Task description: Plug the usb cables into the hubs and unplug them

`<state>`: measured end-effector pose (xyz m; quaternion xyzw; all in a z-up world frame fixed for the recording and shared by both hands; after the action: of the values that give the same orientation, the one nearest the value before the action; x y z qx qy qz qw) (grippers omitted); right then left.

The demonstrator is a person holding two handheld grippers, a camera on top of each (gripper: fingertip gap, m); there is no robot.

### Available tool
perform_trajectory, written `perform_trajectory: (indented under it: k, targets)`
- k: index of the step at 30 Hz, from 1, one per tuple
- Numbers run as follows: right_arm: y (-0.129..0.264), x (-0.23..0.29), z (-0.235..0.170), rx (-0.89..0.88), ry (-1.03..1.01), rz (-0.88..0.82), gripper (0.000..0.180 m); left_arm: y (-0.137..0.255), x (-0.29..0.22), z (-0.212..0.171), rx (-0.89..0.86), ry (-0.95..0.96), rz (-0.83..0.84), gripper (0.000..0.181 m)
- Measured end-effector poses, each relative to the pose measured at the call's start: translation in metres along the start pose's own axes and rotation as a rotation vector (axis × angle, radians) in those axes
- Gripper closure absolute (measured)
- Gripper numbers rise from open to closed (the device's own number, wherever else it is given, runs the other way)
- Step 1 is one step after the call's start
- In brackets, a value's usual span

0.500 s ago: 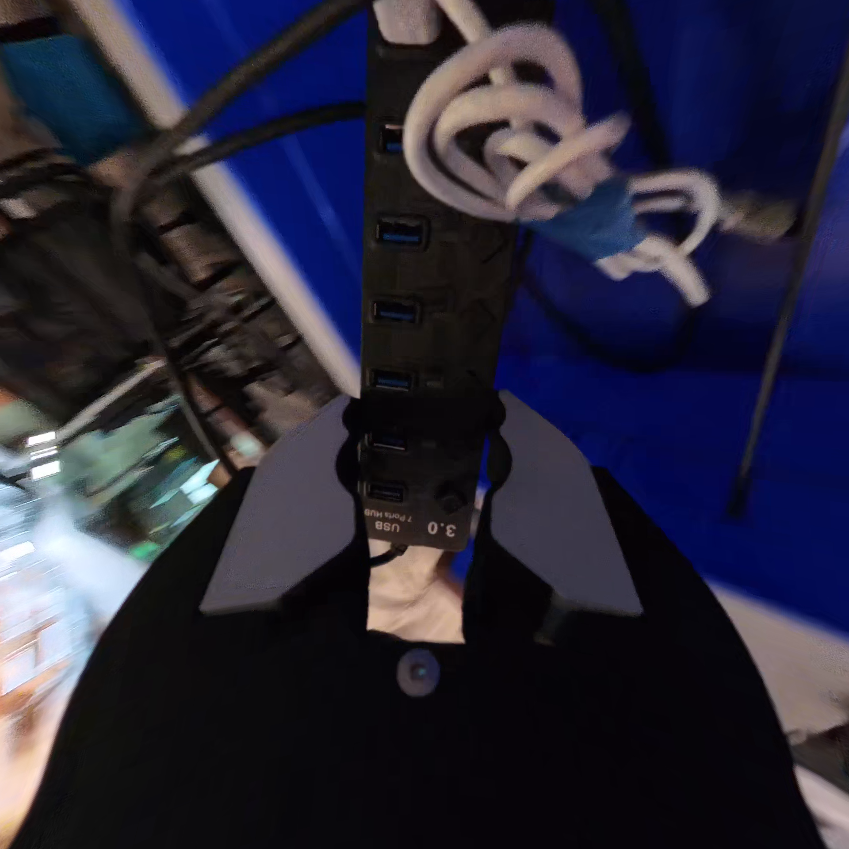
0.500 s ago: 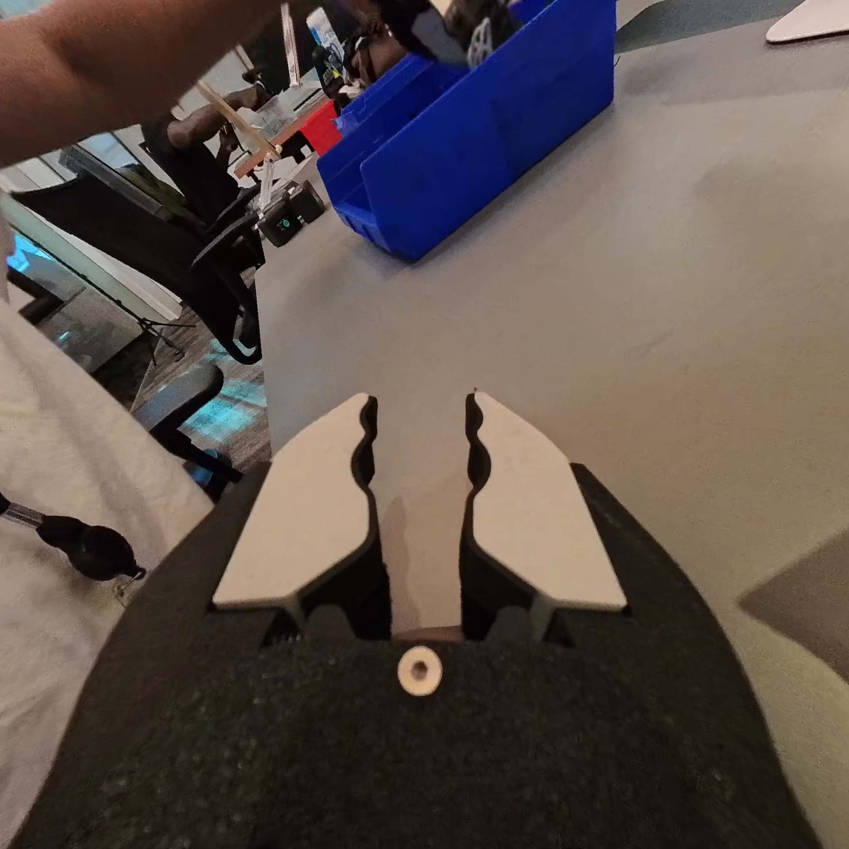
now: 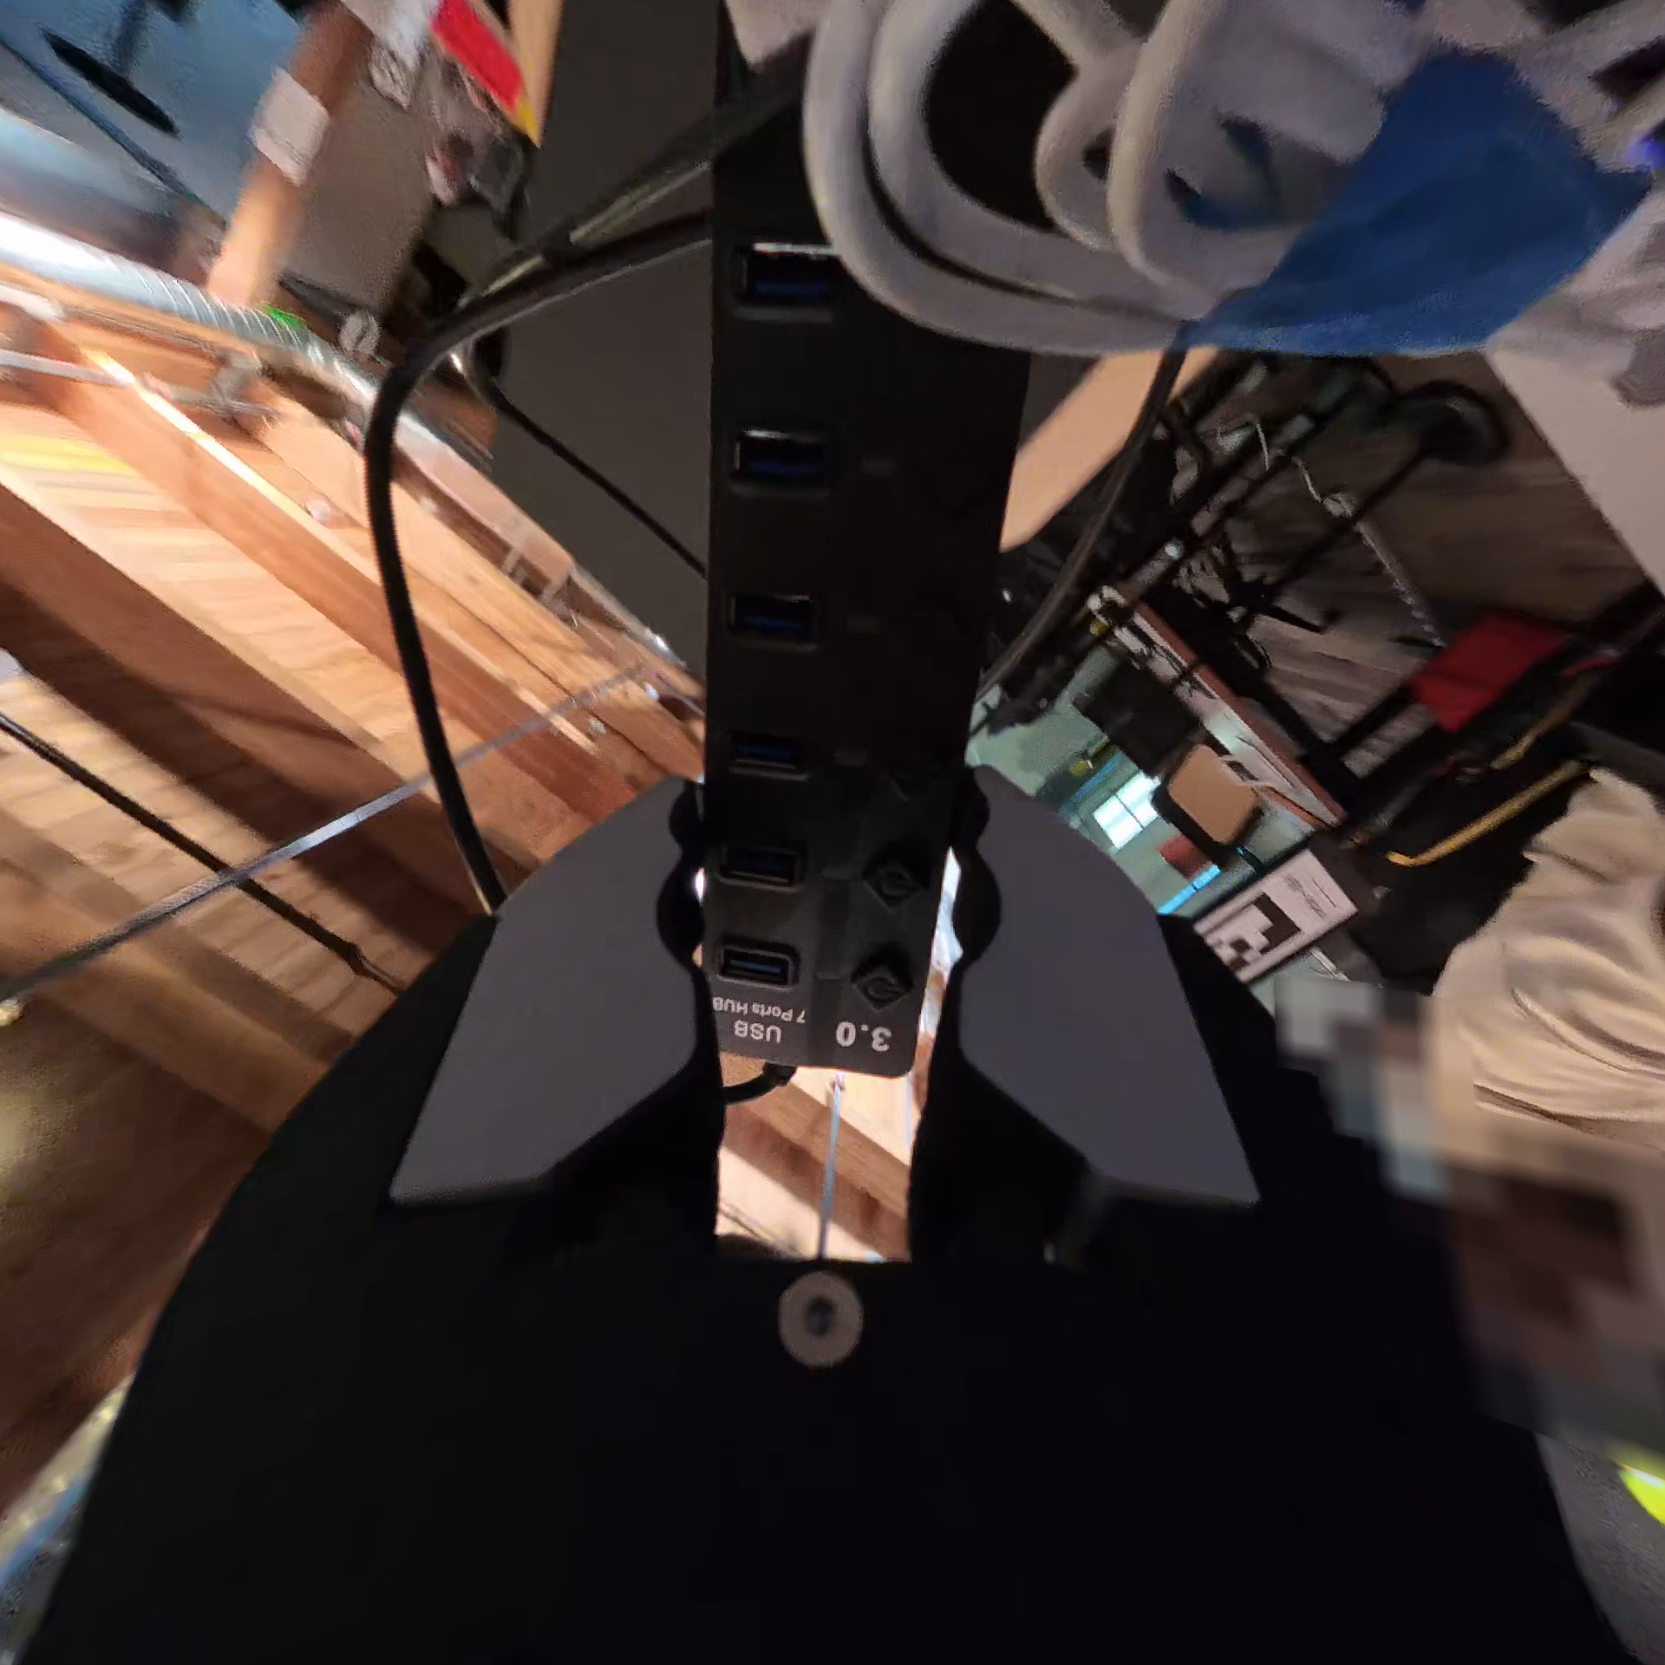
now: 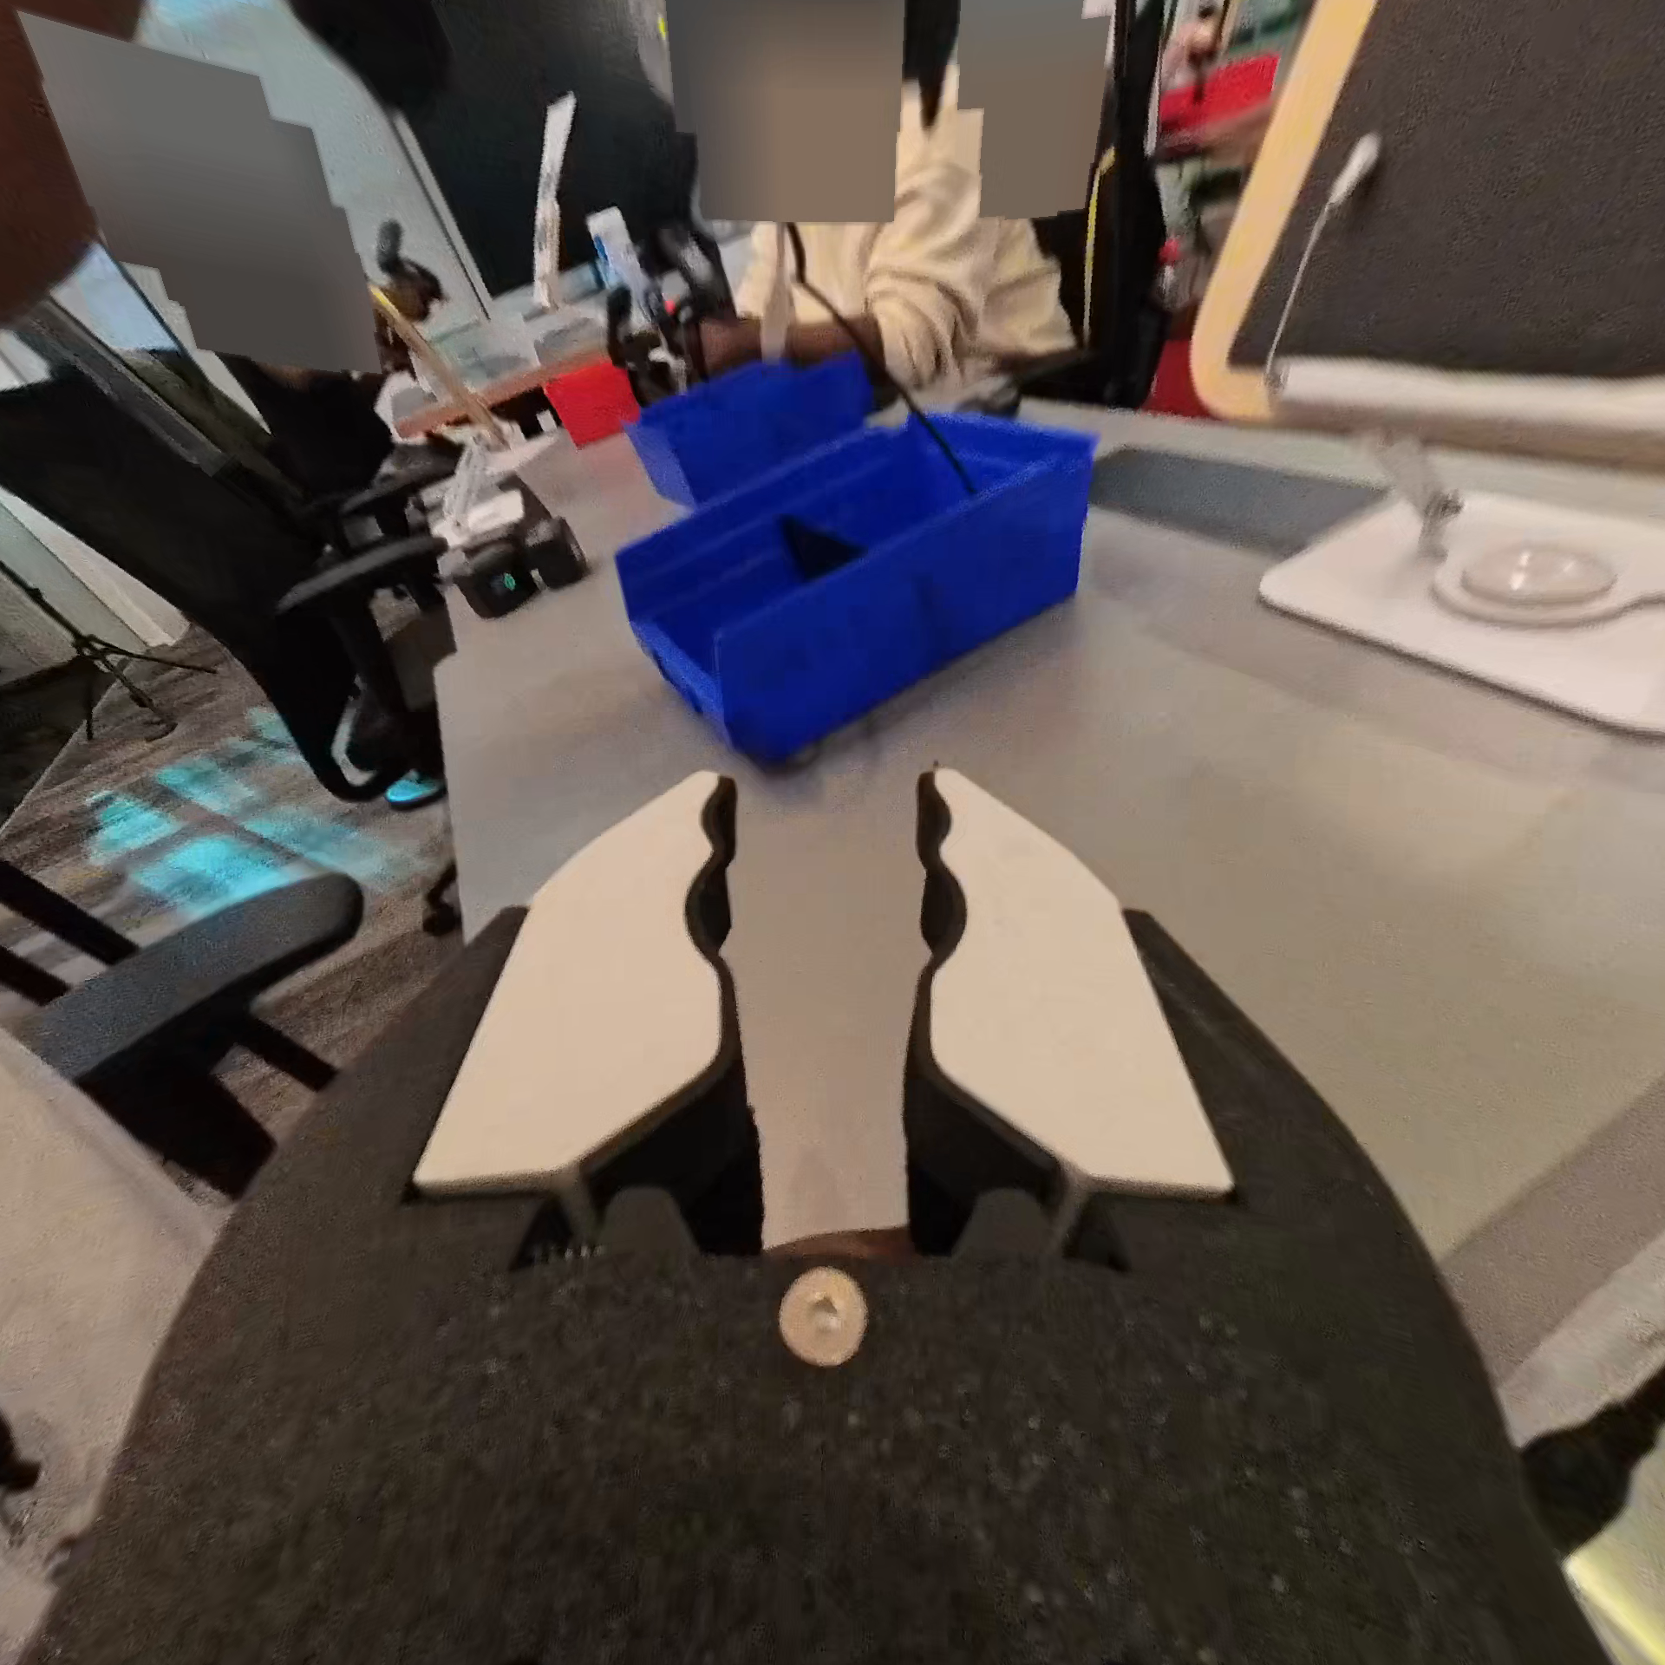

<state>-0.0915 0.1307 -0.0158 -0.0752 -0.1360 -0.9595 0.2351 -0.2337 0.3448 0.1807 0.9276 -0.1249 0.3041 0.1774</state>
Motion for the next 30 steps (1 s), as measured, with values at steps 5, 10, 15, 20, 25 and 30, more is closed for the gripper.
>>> perform_trajectory:
  k: [5, 10, 15, 20, 25, 30]
  targets:
    - [0.001, 0.008, 0.075, -0.092, 0.105, -0.092, 0.14, 0.027, 0.012, 0.098, -0.116, -0.208, 0.042, 0.128]
    - [-0.041, -0.001, 0.043, 0.047, 0.0, -0.066, 0.112, 0.045, 0.023, 0.165, -0.223, -0.239, 0.07, 0.128]
    - [-0.05, -0.001, 0.016, 0.087, 0.018, 0.027, 0.143, 0.058, 0.032, 0.197, -0.275, -0.289, 0.108, 0.128]
    - [-0.048, -0.032, 0.004, 0.065, -0.09, 0.0, 0.146, 0.065, 0.033, 0.205, -0.424, 0.019, 0.047, 0.127]
    - [-0.039, -0.039, 0.006, -0.005, -0.286, 0.094, 0.146, 0.094, 0.03, 0.209, -1.0, 1.068, -0.244, 0.134]
    - [-0.02, 0.007, 0.017, -0.063, -0.243, 0.427, 0.147, 0.102, 0.017, 0.255, -1.657, 1.565, -0.805, 0.122]
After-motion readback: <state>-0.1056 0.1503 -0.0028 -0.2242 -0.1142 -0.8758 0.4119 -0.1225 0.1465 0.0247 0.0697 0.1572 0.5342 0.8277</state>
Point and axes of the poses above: each gripper's, where its closed fingertips meet, y back along the fingers, z out of its top, x = y × z across the jaws, the point moved 1 cm from there along y, back along the fingers, and after that the axes turned 15 degrees about -z, right-handed, at the moved point
